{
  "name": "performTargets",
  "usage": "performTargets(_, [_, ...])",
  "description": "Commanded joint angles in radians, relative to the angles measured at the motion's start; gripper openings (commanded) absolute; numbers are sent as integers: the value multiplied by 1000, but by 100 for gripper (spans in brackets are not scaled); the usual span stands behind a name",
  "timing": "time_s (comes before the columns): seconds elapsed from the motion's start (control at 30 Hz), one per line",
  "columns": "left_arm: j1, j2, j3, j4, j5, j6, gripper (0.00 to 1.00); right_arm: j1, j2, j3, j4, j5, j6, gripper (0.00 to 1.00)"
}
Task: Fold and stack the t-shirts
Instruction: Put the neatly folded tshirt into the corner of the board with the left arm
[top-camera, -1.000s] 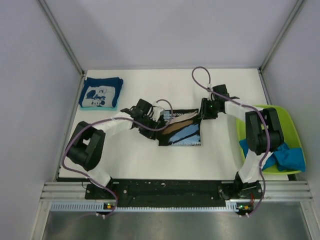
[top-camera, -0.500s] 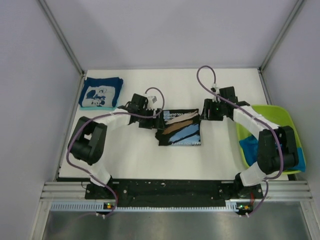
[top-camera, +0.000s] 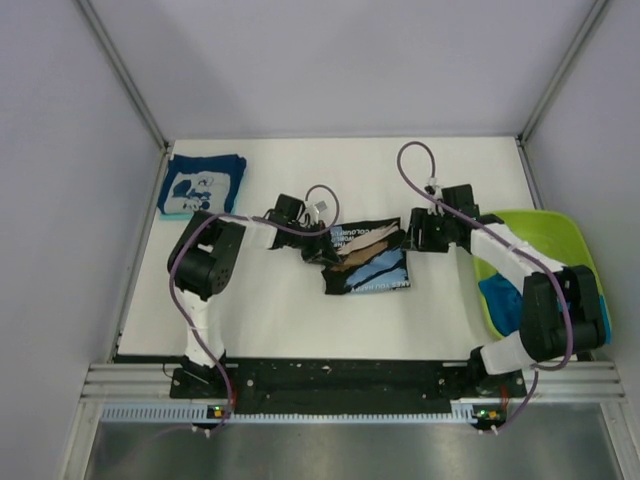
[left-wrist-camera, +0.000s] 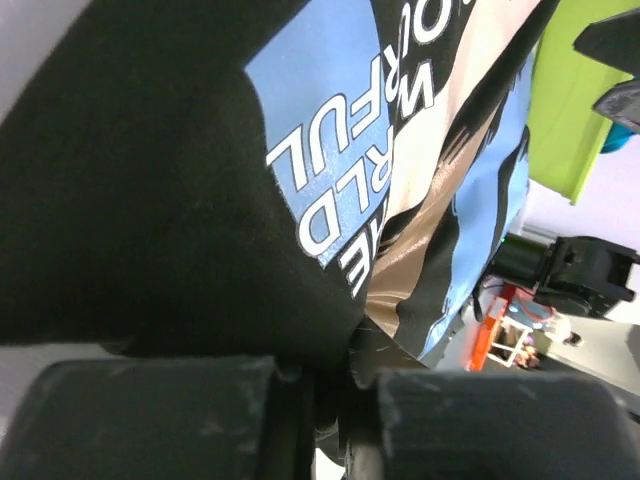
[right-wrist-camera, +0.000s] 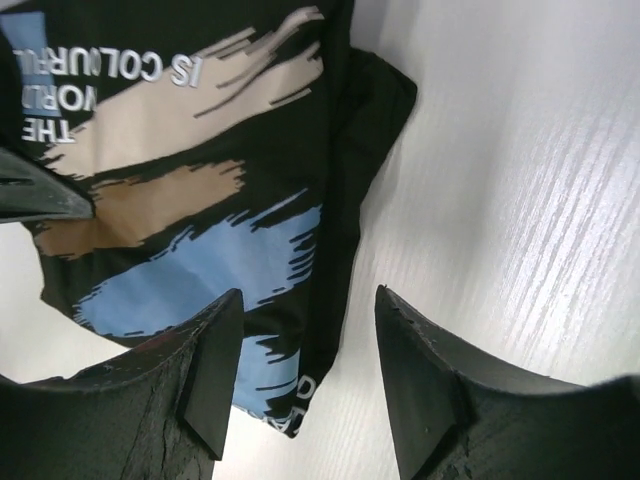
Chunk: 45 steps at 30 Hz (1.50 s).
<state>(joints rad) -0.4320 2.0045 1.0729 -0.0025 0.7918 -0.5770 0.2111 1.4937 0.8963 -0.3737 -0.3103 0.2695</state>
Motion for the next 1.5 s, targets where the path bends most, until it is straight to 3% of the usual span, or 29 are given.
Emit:
performTargets(0.0, [18, 37, -5, -37, 28, -15, 0, -7, -121, 16, 13, 33, -24, 55])
performTargets(0.37, [134, -208, 123, -468, -308, 369, 0, -7, -300, 38, -109, 108, -137, 56])
performTargets(0.67, [242, -178, 413, -695, -629, 681, 0, -7, -355, 33, -154, 168, -207, 57])
performTargets(1.13, [305, 34, 909, -840, -1107, 993, 0, -7, -363, 20, -159, 204, -239, 58])
performTargets(1.3, [309, 31, 976, -835, -1227, 1071, 0, -9, -368, 10, -160, 218, -243, 58])
performTargets(1.47, [323, 7, 1001, -830, -1261, 1120, 0, -9, -363, 10, -160, 223, -245, 58])
